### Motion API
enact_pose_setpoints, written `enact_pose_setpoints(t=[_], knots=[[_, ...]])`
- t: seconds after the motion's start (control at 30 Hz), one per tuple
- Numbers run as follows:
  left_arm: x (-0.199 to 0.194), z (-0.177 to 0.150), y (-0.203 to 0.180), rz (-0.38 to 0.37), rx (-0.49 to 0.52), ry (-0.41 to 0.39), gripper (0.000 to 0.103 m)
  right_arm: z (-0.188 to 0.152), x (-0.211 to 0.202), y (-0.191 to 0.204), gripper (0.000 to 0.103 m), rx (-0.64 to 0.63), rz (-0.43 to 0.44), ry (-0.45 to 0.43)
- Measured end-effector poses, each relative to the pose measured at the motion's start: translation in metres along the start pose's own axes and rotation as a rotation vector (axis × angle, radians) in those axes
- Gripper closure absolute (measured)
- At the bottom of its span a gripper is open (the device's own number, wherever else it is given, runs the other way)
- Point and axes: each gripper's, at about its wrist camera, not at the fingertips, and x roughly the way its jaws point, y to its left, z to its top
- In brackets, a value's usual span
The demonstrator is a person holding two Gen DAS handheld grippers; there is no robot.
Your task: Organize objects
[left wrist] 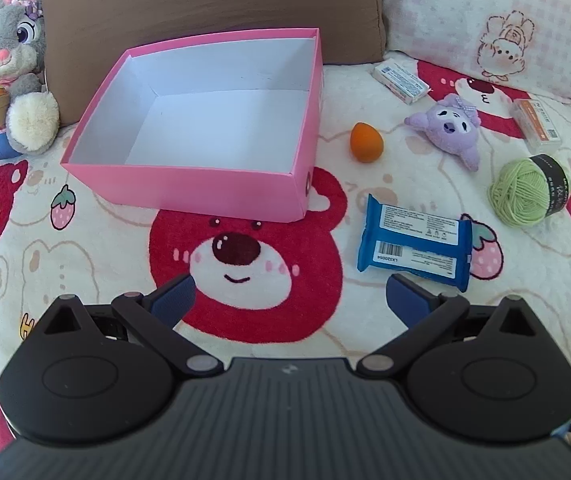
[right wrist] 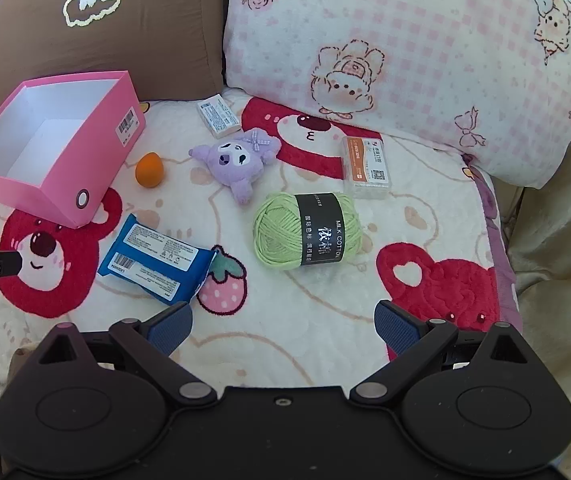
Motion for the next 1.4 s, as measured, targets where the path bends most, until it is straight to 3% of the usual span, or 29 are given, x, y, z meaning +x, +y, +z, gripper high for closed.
enact_pose_setpoints(t=[0.4,0.57,0.77,0.93,1.1,1.4], knots=[[-0.003,0.006,0.009,0.012,-0.008,0.017,0.000,-0.004,0.002,-0.001,0.004,-0.005,-0.015,0.006],[0.001,0.002,0.014,-0.040,-0.022,0.049,0.000,-0.003,0.003,-0.001,0.004,-0.010,-0.015,0.009],[0.000,-0.002,0.007,-0.030,0.013,0.042,0.000,-0.004,0.007,0.002,0.004,-0.020,-0.023,0.021],[-0.005,-0.002,0.007,-0.067,0.006,0.016,0.000,-0.004,0.008,0.000,0.004,-0.009,-0.033,0.027],[-0.010,-0.004,0.002,-0.001,0.034,-0.039,0.000,-0.004,0.006,0.000,0.004,0.004,-0.029,0.020],[-0.015,-0.004,0.007,-0.001,0.036,-0.073,0.000,-0.002,0.003,0.000,0.004,0.028,-0.018,0.006]])
